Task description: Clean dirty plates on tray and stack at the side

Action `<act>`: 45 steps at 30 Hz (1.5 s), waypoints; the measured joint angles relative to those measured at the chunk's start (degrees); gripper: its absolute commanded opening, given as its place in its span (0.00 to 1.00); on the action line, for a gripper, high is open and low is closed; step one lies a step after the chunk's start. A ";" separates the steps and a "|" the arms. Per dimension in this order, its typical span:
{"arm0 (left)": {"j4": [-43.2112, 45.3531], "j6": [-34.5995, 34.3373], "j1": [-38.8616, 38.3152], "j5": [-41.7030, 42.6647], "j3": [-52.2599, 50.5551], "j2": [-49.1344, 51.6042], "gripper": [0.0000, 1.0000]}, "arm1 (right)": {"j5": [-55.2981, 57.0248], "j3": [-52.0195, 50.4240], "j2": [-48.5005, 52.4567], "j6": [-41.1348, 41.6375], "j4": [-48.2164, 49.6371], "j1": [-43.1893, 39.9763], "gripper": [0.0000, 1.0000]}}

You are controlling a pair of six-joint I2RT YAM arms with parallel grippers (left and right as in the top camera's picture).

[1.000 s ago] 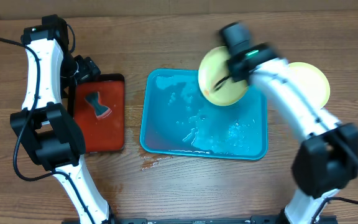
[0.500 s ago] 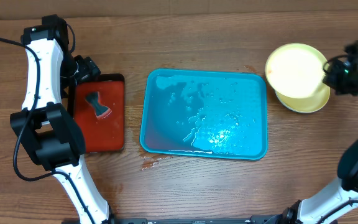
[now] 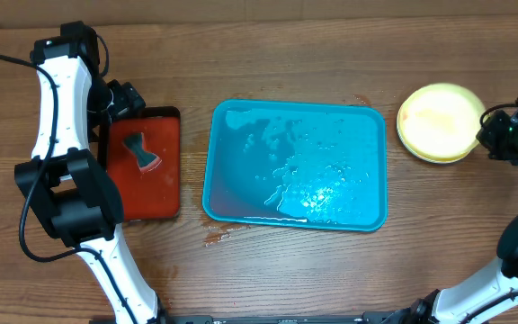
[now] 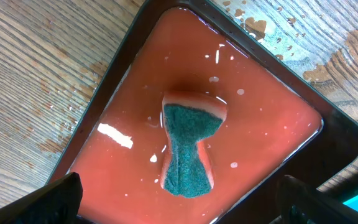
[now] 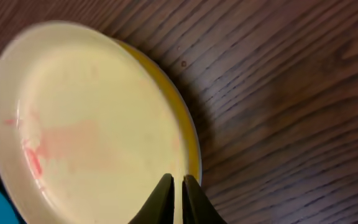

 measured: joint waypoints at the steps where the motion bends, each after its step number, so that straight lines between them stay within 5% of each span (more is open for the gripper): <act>1: 0.00 0.00 0.00 0.00 0.00 0.00 1.00 | -0.02 0.00 0.00 0.09 0.02 0.00 0.13; 2: 0.00 0.00 0.00 -0.02 0.00 0.00 1.00 | -0.07 0.00 0.00 0.11 -0.02 0.00 0.34; 5: 0.00 0.00 0.00 0.00 0.00 0.00 1.00 | -0.09 0.00 0.00 0.33 -0.96 0.02 0.39; 7: 0.00 0.00 0.00 0.00 0.00 0.00 1.00 | -0.17 0.00 0.00 0.24 -1.86 0.00 0.59; 8: 0.00 0.00 0.00 0.00 0.00 0.00 1.00 | -0.28 0.00 0.00 0.20 -2.89 0.00 1.00; 15: 0.00 0.00 0.00 0.00 0.00 0.00 1.00 | -3.02 0.00 -1.99 0.15 -10.34 0.07 1.00; 22: 0.00 0.00 0.00 -0.02 0.00 0.00 1.00 | -4.02 -0.15 -17.29 0.24 -17.86 1.66 1.00; 33: 0.00 0.00 0.00 0.00 0.00 0.00 1.00 | -5.51 -10.58 -43.91 0.26 -20.55 21.31 1.00; 45: 0.00 0.00 0.00 0.00 0.00 0.00 1.00 | -6.32 -12.59 -45.24 0.26 -24.00 31.63 1.00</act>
